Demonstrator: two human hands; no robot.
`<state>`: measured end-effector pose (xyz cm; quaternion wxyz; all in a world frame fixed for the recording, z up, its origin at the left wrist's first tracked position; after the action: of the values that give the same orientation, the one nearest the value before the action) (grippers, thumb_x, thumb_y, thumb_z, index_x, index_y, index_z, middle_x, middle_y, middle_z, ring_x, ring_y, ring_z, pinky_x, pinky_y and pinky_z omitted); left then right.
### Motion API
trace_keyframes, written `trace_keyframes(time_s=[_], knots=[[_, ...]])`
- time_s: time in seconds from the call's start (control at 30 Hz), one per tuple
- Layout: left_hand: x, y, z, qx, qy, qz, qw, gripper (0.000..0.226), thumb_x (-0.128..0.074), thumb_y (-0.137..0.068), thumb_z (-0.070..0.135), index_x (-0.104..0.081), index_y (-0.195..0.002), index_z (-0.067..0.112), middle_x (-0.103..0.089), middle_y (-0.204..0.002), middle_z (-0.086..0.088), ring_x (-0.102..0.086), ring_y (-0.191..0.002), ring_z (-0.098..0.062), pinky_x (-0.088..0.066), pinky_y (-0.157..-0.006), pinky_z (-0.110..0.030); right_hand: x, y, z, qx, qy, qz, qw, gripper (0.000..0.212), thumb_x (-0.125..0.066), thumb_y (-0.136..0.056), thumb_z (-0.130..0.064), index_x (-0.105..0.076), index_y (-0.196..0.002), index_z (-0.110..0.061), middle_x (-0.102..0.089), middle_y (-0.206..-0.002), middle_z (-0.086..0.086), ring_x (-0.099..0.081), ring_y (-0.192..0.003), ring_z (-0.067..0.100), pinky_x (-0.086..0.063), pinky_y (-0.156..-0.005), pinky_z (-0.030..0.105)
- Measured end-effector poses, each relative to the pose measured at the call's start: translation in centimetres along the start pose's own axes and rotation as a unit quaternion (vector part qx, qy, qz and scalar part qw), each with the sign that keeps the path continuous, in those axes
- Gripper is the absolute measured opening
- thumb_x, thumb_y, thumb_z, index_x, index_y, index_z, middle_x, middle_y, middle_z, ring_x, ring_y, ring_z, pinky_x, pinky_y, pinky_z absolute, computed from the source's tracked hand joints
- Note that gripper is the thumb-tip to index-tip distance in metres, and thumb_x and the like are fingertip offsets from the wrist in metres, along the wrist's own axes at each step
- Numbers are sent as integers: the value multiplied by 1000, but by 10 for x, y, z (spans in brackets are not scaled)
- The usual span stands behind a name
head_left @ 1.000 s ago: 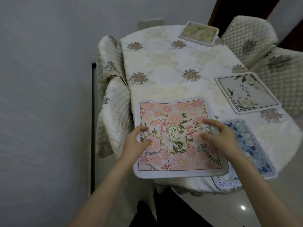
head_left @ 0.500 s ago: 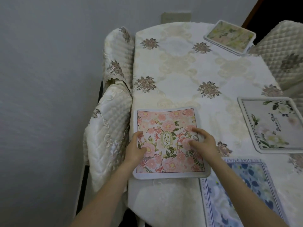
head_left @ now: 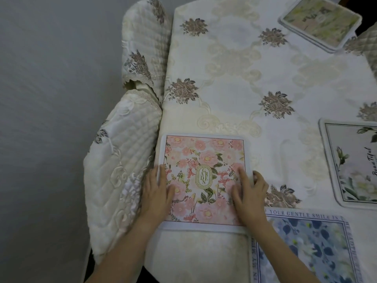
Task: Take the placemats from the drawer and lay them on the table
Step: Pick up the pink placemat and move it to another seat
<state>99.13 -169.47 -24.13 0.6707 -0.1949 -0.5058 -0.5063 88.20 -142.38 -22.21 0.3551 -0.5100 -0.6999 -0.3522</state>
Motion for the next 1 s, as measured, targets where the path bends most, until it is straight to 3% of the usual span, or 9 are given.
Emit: trace_keyframes(time_s=[0.07, 0.13, 0.23, 0.4, 0.5, 0.6, 0.77, 0.9, 1.0], knots=[[-3, -2, 0, -20, -43, 11, 999, 70, -17, -98, 50, -20, -151, 4, -21, -155, -18, -22, -141, -35, -23, -115, -48, -4, 0, -5, 34, 101, 19, 994, 55, -35, -97, -36, -37, -148, -15, -31, -146, 26, -29, -131, 39, -28, -106, 51], [3, -4, 8, -52, -80, 35, 995, 66, -20, -99, 44, -24, -148, 0, -21, -155, -19, -23, -142, -34, -18, -117, -44, -4, -4, -8, 36, 132, 31, 990, 57, -31, -97, -37, -36, -148, -12, -30, -151, 25, -25, -138, 39, -19, -114, 56], [20, -17, 47, -120, -86, 70, 986, 61, -23, -99, 36, -24, -148, 2, -18, -157, -14, -14, -146, -27, -12, -117, -42, -8, -20, -45, 85, 82, 22, 993, 57, -26, -100, -35, -24, -152, -12, -16, -160, 12, -6, -149, 25, -4, -120, 44], [-4, -81, 103, -159, -120, 28, 980, 60, -11, -98, 33, -18, -151, 6, -11, -159, -10, -10, -147, -25, -14, -117, -44, -53, -70, -126, 149, 8, -34, 988, 58, -17, -101, -36, -23, -152, -10, -17, -159, 3, -8, -149, 15, -2, -121, 36], [-27, -102, 95, -149, -138, 3, 979, 64, -12, -95, 35, -8, -152, 7, -4, -160, -9, 1, -148, -22, -6, -119, -41, -72, -86, -120, 132, 28, -49, 990, 60, -13, -101, -40, -22, -152, -10, -19, -159, 4, -12, -149, 16, -3, -121, 34], [-24, -100, 84, -190, -149, 7, 970, 60, -14, -99, 35, -9, -152, 7, -5, -160, -9, 1, -148, -19, -7, -120, -38, -72, -87, -102, 159, 86, -57, 982, 62, -9, -101, -47, -13, -154, -14, -9, -161, 1, -2, -149, 12, -2, -121, 34], [0, -99, 43, -174, -125, 27, 976, 62, -15, -100, 40, -9, -152, 7, -5, -160, -8, -2, -148, -18, -5, -120, -34, -38, -88, -39, 95, 137, -37, 985, 64, -10, -102, -49, 1, -155, -15, 2, -162, 2, 8, -149, 11, 3, -121, 32], [7, -97, 40, -159, -140, 42, 976, 60, -18, -100, 37, -19, -150, 3, -17, -158, -12, -14, -147, -21, -8, -119, -34, -28, -87, -25, 87, 146, -35, 985, 66, -11, -100, -49, -2, -155, -12, 0, -162, 4, 4, -149, 14, 3, -121, 31], [6, -86, 51, -135, -119, 35, 983, 60, -15, -100, 36, -12, -151, 3, -10, -159, -12, -6, -148, -22, -3, -120, -35, -28, -81, -36, 81, 130, -43, 987, 66, -8, -100, -46, -3, -154, -10, -1, -162, 8, 2, -150, 19, 9, -120, 30]])
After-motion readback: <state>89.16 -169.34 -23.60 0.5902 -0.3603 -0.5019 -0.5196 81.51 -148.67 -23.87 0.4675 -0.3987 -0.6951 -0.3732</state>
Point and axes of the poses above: each hand's wrist, its own y-axis away from the middle knuckle, its own x-axis out of the back of the hand, z = x × y, the point moved 9 cm from there along -y, towards the middle knuckle
